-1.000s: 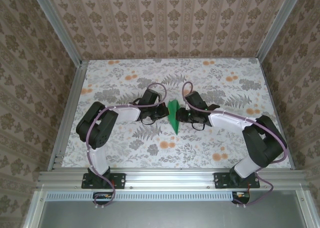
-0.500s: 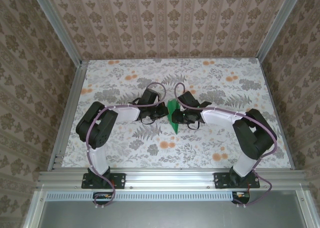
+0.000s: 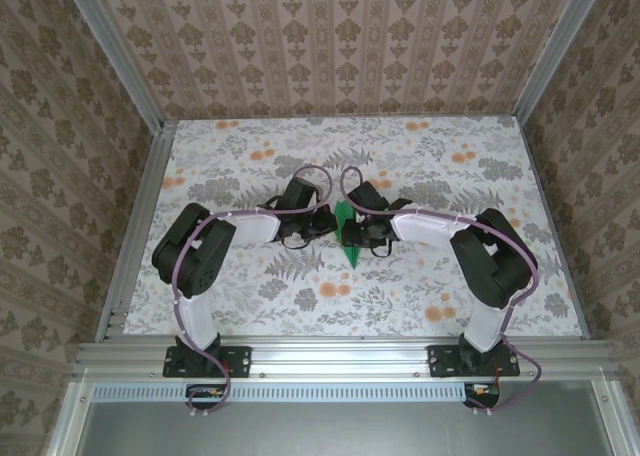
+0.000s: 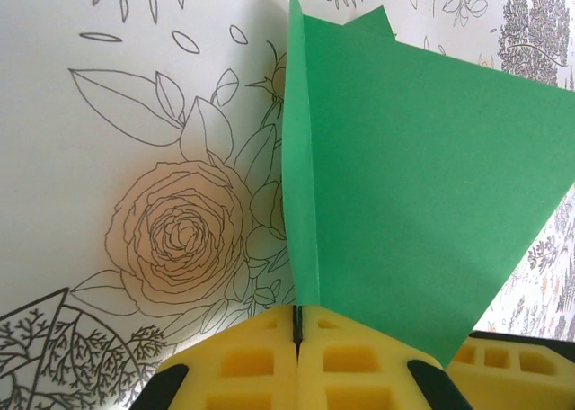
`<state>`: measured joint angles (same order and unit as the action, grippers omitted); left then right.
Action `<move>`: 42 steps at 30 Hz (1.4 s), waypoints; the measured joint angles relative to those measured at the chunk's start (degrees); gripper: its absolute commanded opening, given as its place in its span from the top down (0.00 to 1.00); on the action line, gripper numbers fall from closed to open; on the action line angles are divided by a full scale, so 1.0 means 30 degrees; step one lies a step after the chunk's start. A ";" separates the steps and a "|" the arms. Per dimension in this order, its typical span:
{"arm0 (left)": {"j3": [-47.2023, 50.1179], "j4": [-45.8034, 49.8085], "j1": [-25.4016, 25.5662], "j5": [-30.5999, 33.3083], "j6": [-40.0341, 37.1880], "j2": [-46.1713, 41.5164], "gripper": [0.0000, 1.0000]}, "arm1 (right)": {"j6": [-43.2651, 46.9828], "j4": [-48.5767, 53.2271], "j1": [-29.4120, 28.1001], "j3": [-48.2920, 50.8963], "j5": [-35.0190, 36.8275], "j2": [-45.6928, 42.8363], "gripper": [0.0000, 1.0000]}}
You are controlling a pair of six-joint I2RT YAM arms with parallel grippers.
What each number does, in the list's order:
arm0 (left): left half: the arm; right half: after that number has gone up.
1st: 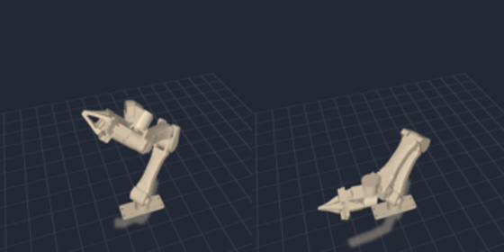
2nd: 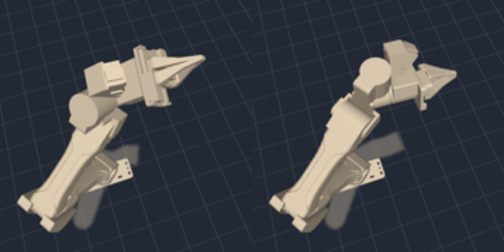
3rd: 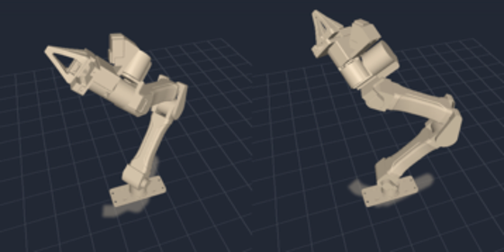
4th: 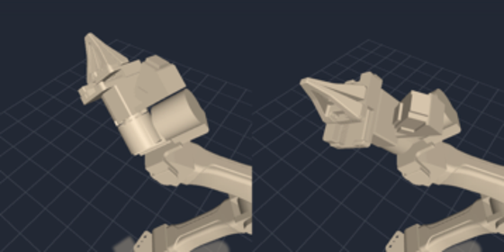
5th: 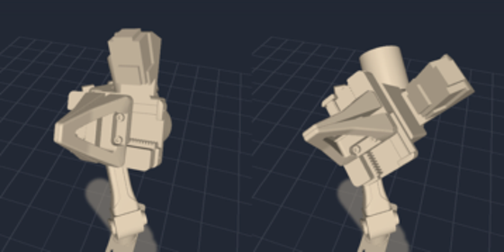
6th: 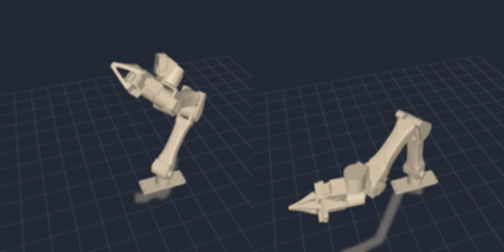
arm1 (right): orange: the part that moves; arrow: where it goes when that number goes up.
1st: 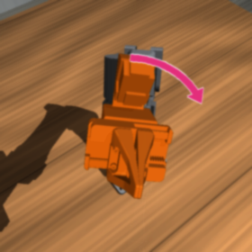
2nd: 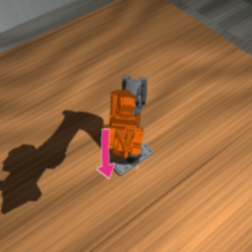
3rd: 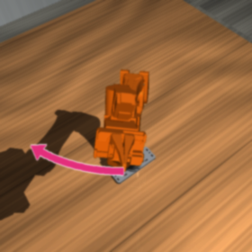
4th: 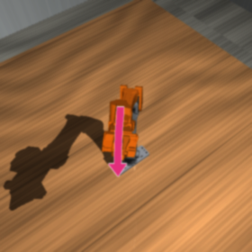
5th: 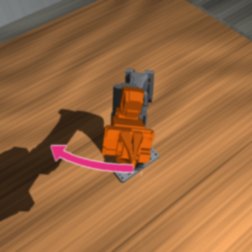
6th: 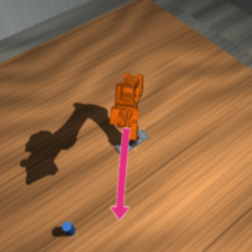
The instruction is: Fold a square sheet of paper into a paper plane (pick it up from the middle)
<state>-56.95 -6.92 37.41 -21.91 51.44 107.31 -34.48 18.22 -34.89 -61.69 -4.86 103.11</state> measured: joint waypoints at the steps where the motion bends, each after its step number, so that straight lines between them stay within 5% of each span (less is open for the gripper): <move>1: 0.0007 0.0000 0.0000 0.0000 0.0000 0.0000 0.95 | 0.0015 0.0087 -0.0015 -0.0168 0.0124 0.0168 0.68; 11: 0.0699 0.0597 -0.0517 0.0299 -0.0044 -0.0525 0.66 | 0.0401 0.1392 -0.0466 -0.1435 0.2040 0.0940 0.90; 22: 0.1173 0.5260 -0.1734 0.4124 -0.0882 -0.4379 0.41 | 0.0590 0.3089 -0.0925 -0.2419 0.4532 0.1188 0.84; 32: 0.1173 0.8145 -0.1749 0.7002 -0.1326 -0.5078 0.22 | 0.0590 0.3410 -0.1086 -0.2994 0.4677 0.2120 0.80; 42: 0.1253 0.9442 -0.1872 0.8765 -0.1931 -0.6375 0.00 | 0.0787 0.3585 -0.1086 -0.3417 0.5049 0.2492 0.97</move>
<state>-53.19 21.41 31.79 4.38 45.65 88.18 -32.12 28.97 -38.15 -71.94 10.28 110.59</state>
